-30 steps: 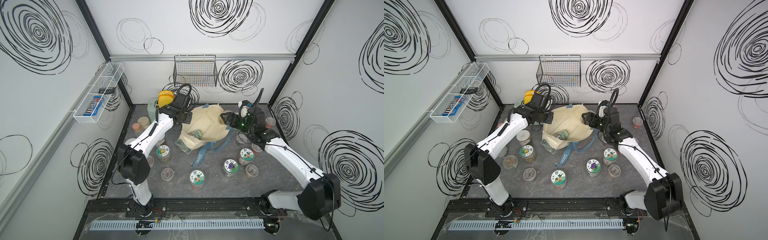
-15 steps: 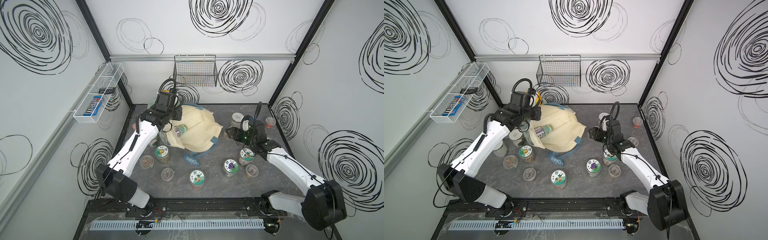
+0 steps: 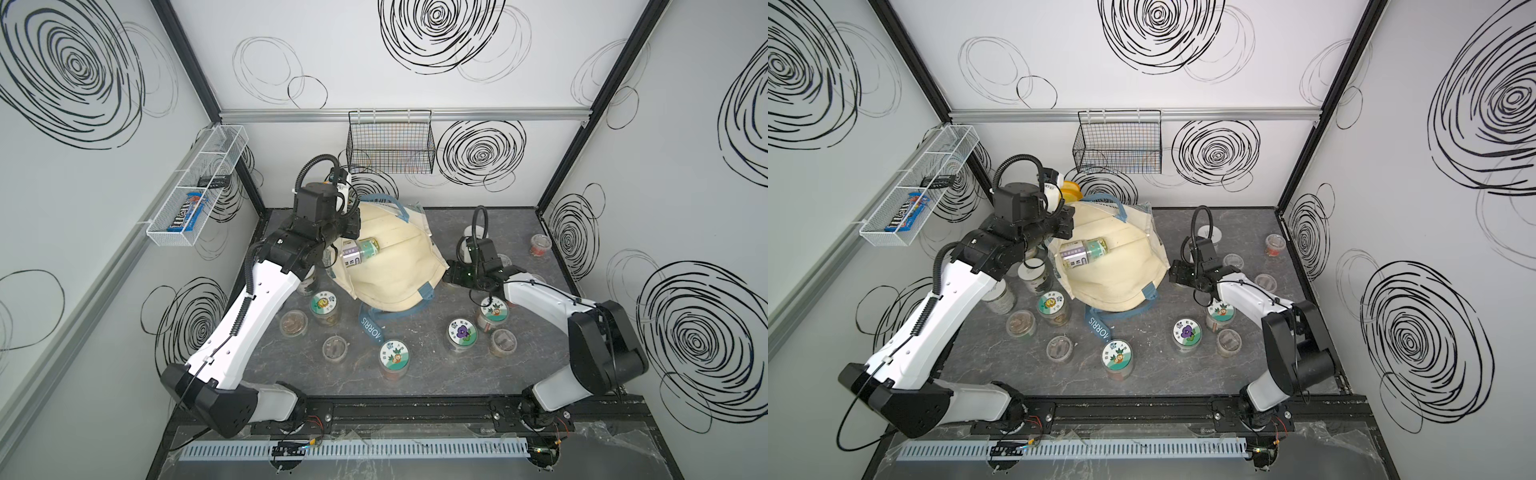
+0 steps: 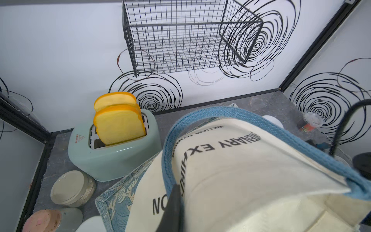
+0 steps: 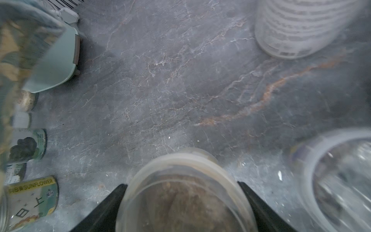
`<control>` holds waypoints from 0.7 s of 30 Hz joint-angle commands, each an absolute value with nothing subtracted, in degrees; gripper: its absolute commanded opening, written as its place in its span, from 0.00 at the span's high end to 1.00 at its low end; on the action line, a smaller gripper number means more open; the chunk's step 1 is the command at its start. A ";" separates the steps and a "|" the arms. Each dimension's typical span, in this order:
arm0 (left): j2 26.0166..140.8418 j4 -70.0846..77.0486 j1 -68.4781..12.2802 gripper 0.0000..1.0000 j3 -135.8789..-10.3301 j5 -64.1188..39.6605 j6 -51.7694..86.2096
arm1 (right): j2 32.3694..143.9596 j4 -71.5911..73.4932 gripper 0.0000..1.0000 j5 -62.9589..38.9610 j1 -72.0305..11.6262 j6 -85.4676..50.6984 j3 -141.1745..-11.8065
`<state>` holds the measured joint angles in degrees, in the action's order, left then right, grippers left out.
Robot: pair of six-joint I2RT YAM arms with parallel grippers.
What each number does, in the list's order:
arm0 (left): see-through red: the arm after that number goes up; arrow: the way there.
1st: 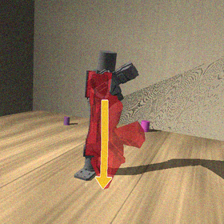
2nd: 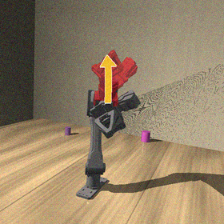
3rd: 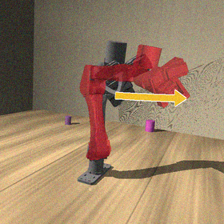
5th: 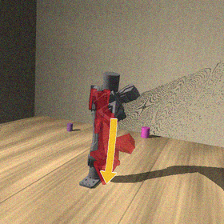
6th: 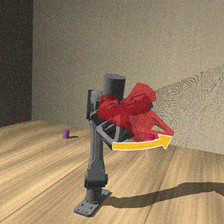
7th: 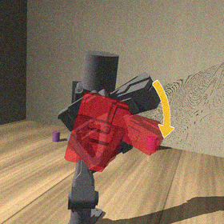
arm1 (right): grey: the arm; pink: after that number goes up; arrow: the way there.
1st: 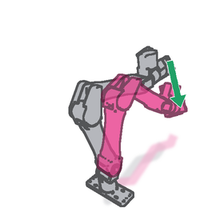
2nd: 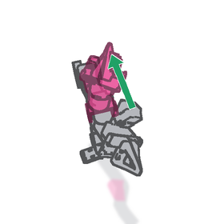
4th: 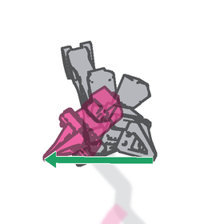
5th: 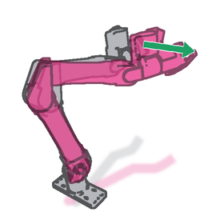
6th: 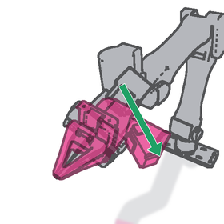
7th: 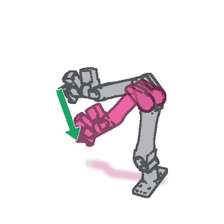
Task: Take out the seed jars from the canvas bag
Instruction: Place the seed jar at the center of the board.
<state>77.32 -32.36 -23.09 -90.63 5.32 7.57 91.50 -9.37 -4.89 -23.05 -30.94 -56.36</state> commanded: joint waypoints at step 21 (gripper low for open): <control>77.41 -24.21 -21.08 1.00 -87.34 -6.67 1.34 | 79.24 -17.09 0.03 -1.05 -23.37 -26.46 -60.63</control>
<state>75.37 -29.12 -21.91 -84.79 -2.72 2.31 87.07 -15.33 -2.13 -24.05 -29.43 -59.29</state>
